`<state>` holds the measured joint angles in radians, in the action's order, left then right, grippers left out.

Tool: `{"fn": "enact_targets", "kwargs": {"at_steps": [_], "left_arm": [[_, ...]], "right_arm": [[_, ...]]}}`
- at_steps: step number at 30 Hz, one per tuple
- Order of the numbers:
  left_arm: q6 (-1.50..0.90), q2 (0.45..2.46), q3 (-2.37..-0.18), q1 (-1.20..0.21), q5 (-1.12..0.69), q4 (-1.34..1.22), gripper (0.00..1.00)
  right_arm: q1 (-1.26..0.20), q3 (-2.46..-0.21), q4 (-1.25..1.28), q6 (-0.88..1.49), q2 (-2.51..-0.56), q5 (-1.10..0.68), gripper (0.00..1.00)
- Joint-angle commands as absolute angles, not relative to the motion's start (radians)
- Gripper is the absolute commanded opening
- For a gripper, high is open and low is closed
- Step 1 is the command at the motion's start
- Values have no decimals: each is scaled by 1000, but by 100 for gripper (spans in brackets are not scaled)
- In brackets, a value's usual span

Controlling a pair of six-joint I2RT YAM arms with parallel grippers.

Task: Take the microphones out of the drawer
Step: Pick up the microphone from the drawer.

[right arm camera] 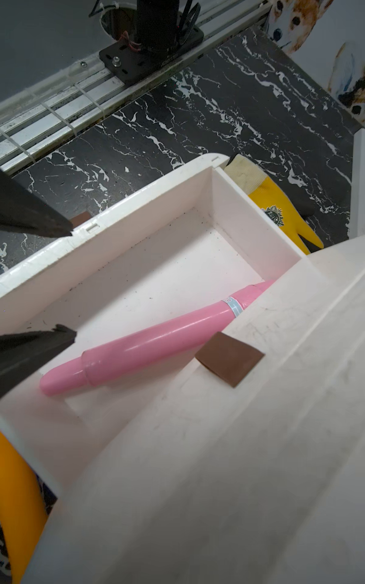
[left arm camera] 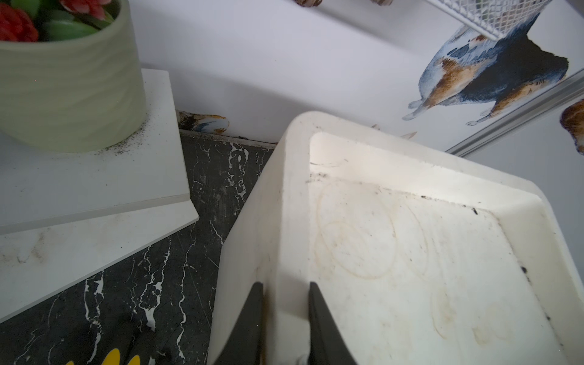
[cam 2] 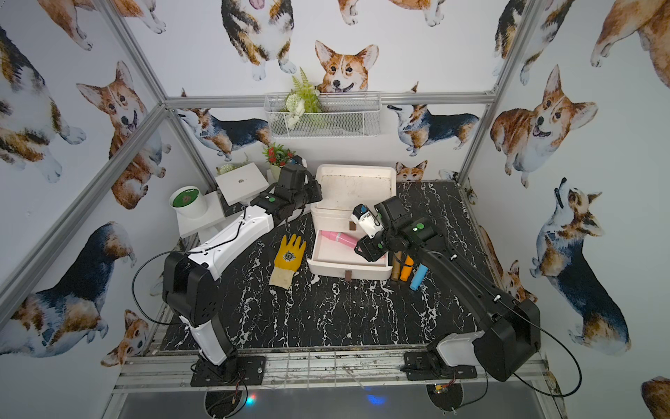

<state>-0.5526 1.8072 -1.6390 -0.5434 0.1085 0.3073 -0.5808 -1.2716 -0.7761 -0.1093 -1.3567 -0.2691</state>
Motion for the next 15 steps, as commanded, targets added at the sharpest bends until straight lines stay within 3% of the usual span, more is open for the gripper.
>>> {"fn": "enact_targets", "kwargs": {"at_steps": [1,15], "left_arm": [[-627,1824,-1628,-543,24,637,6],[-614,1812,-1620,-545,31,644,6]], "right_arm": [[-596,-1300,-825,-187,-1391,-247,53],[-660,-1320,-813,-382,-1516,-19,54]]}}
